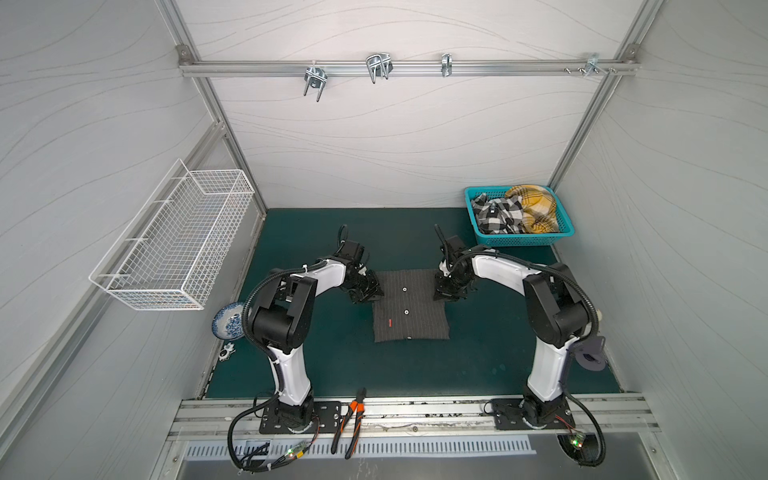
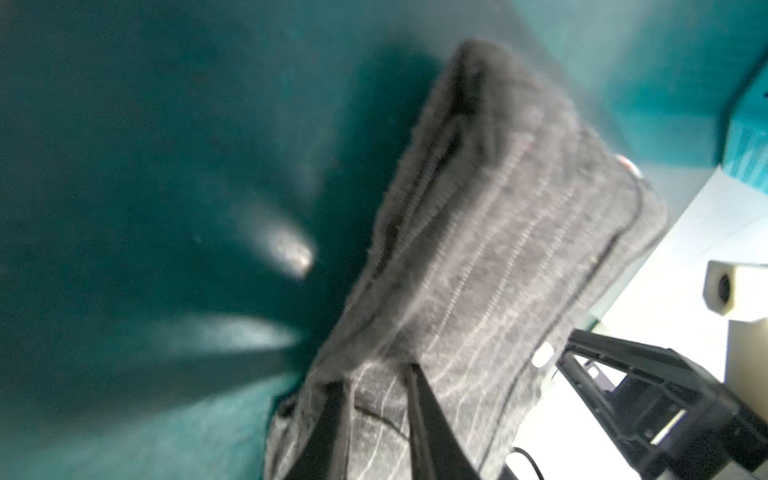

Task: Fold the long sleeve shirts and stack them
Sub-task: 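Open both grippers and draw them back from the folded shirt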

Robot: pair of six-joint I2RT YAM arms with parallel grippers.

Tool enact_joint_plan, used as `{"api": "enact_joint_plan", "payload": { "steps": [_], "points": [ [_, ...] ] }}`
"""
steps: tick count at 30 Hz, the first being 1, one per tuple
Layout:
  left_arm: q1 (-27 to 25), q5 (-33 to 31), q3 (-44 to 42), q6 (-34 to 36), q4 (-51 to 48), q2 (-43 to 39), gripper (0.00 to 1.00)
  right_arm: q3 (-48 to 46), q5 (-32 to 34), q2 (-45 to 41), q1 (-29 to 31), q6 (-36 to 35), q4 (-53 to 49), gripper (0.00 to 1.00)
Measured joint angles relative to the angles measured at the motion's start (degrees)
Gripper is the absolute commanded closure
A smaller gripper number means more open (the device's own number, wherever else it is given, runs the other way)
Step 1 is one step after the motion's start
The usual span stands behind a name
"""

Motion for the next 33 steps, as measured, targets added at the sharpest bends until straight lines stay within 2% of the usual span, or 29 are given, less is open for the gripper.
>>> {"api": "enact_joint_plan", "payload": {
  "steps": [3,9,13,15,18,24,29,33],
  "points": [
    [0.0,-0.7,0.1,0.7,-3.3,-6.5,0.64,1.2,1.0,-4.8,0.2,-0.2,-2.3,0.5],
    [0.0,-5.0,0.0,3.7,-8.8,-26.4,0.6,0.6,3.5,-19.7,1.3,-0.4,-4.3,0.45],
    [0.0,-8.3,-6.0,5.5,-8.9,-38.1,0.55,-5.1,5.1,-29.1,2.1,0.2,-4.7,0.44],
    [0.5,-9.2,-10.4,5.7,-9.4,-41.8,0.56,-9.3,5.9,-32.8,2.4,0.6,-4.7,0.43],
    [2.1,-8.3,-15.3,5.9,-11.5,-42.8,0.57,-15.5,6.2,-36.8,2.4,1.7,-4.5,0.43],
    [4.9,-4.4,-21.8,6.0,-12.3,-43.8,0.49,-23.8,6.2,-40.8,2.6,3.3,-2.8,0.41],
    [5.0,-3.7,-22.1,6.1,-12.1,-43.9,0.43,-25.4,6.3,-39.9,2.6,3.1,-0.3,0.41],
    [5.1,-3.1,-21.7,5.7,-11.0,-40.4,0.47,-23.8,6.8,-36.0,2.6,2.6,1.2,0.41]
  ]
}}
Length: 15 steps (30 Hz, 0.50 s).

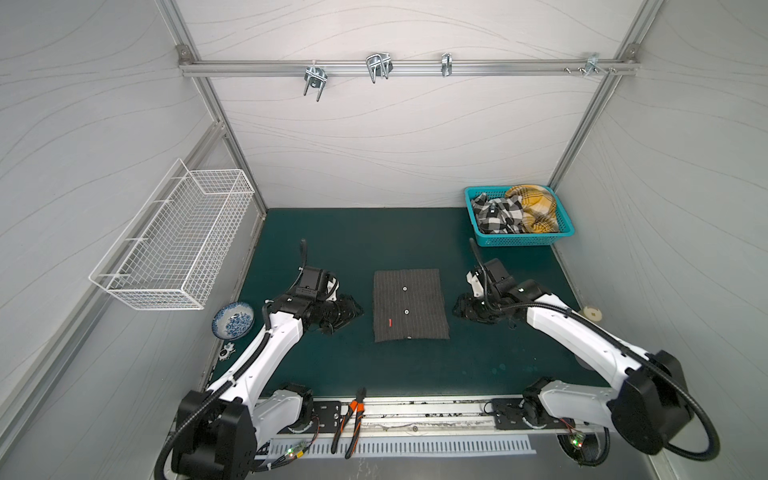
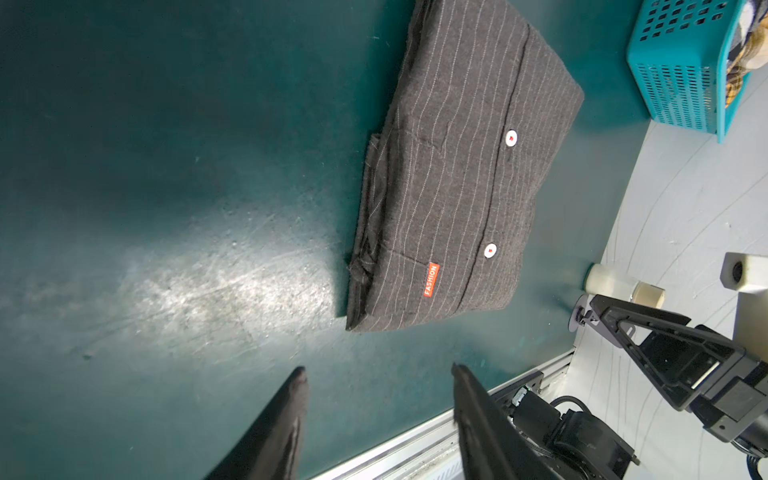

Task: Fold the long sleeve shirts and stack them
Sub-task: 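Open both grippers and draw them back from the folded shirt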

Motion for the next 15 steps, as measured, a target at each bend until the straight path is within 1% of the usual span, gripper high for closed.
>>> {"api": "enact_joint_plan", "payload": {
  "steps": [4,8,11,15],
  "points": [
    [0.1,1.4,0.3,-1.2,3.4,6.2,0.51,4.0,0.4,3.8,-0.3,-0.1,0.1,0.41],
    [0.1,1.2,2.1,-1.3,3.6,11.3,0.52,9.8,0.6,7.1,-1.4,-0.1,-0.4,0.41],
    [0.1,0.0,3.2,-1.4,3.8,13.0,0.53,12.6,1.1,8.5,-2.2,-0.1,-1.4,0.41],
    [0.1,-0.1,2.7,-1.9,4.4,13.4,0.52,13.3,2.1,8.6,-2.7,0.8,-3.5,0.4]
  ]
}}
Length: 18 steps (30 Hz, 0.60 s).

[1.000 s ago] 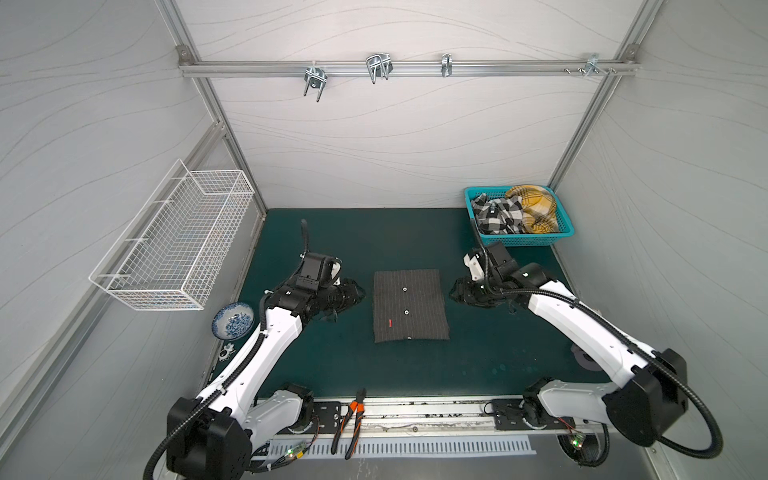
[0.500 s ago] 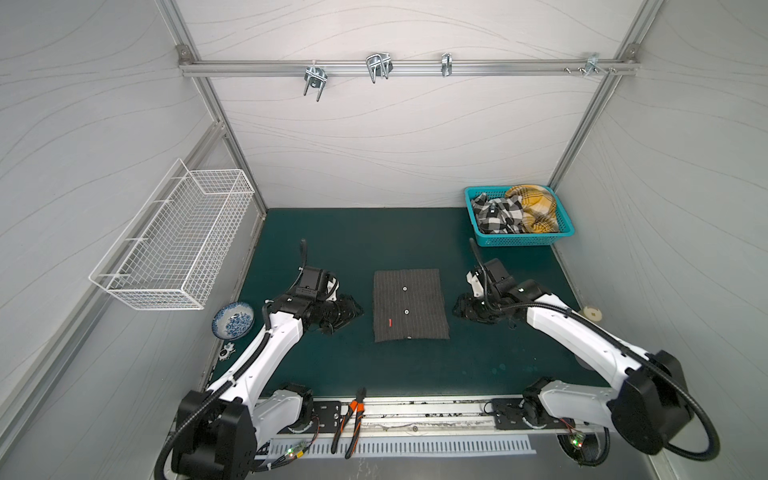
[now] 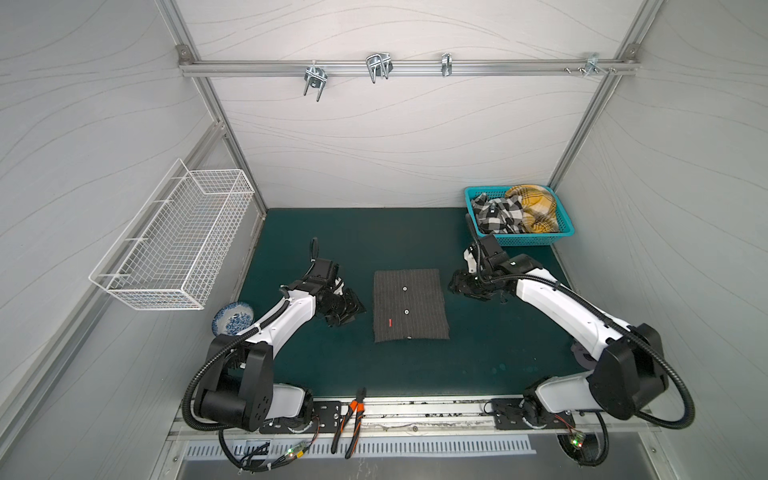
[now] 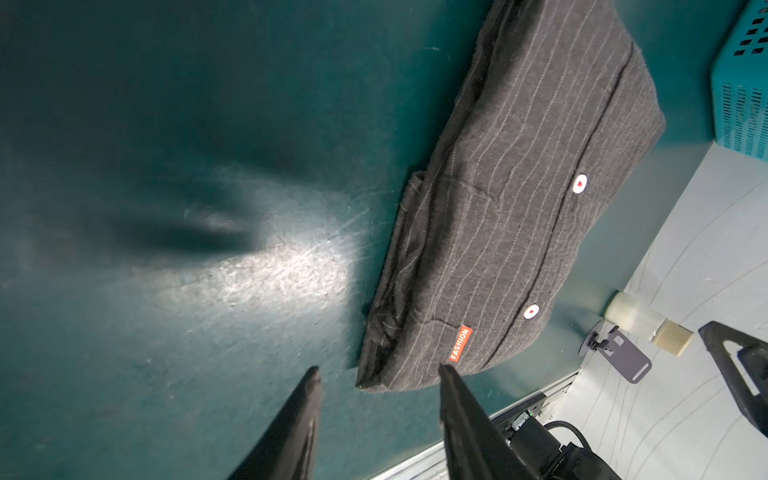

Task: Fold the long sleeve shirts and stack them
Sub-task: 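Open both grippers and draw them back from the folded shirt, then move both grippers back to the folded shirt's sides and close on them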

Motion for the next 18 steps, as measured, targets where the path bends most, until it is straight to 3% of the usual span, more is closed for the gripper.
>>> {"api": "enact_joint_plan", "payload": {
  "steps": [7,18],
  "points": [
    [0.1,2.8,-4.8,-2.0,4.0,-0.2,0.5,-1.0,-2.3,-1.6,-0.2,3.7,-2.5,0.42],
    [0.2,8.4,-5.7,-6.1,10.5,0.1,0.35,-0.8,-5.8,0.8,1.1,3.6,-2.0,0.42]
  ]
}}
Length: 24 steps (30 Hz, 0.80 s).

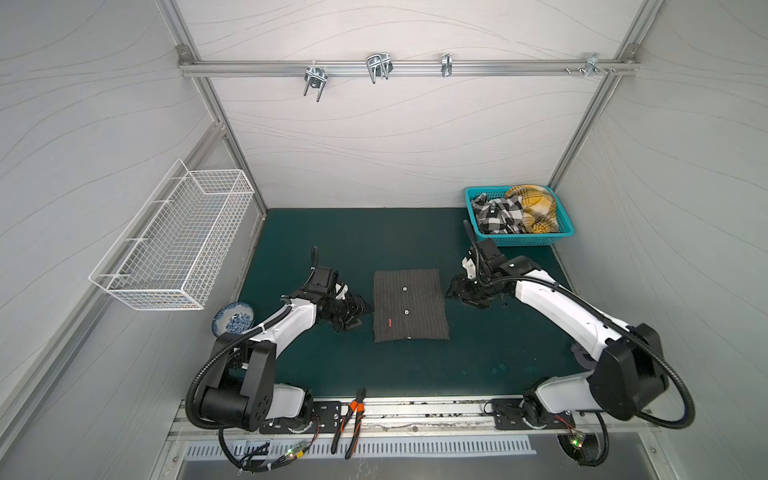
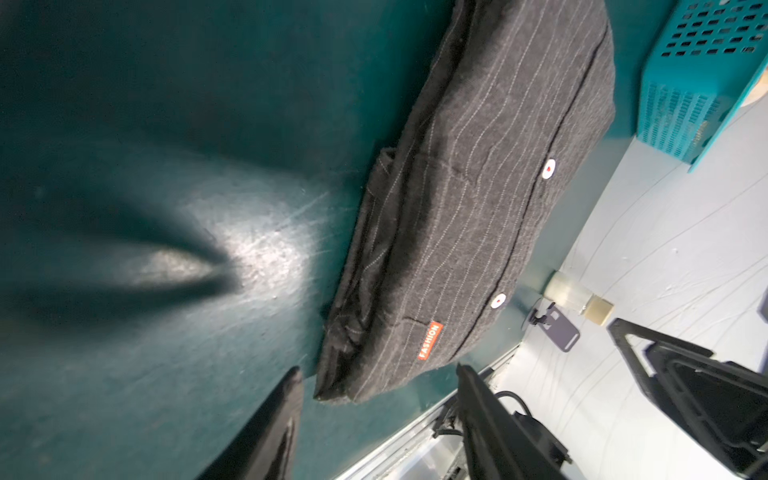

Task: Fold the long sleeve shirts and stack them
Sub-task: 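Move both grippers back to the folded shirt's sides and close on them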

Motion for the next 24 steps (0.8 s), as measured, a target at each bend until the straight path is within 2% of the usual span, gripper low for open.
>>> {"api": "enact_joint_plan", "payload": {
  "steps": [2,9,17,19,22,24],
  "points": [
    [0.0,-0.1,1.0,-0.3,-0.1,0.0,0.31,0.0,0.0,0.7,0.5,-1.1,0.1,0.42],
    [0.0,-0.3,3.8,-0.1,-0.1,1.5,0.29,-0.3,0.1,0.5,1.0,-4.9,0.3,0.41],
    [0.0,-1.2,5.1,2.2,-1.3,4.4,0.2,-2.2,-1.9,-0.1,-1.4,-6.7,1.9,0.41],
    [0.0,-1.5,5.1,2.1,-0.8,4.2,0.19,-2.2,-2.4,0.0,-2.3,-7.0,2.4,0.44],
    [0.1,-1.6,4.7,1.7,1.6,4.1,0.17,-2.2,-3.7,0.3,-3.1,-7.4,3.1,0.55],
    [0.1,-1.5,4.0,0.9,3.7,4.2,0.16,-2.2,-4.1,1.0,-3.4,-7.7,3.6,0.57]
  ]
}}
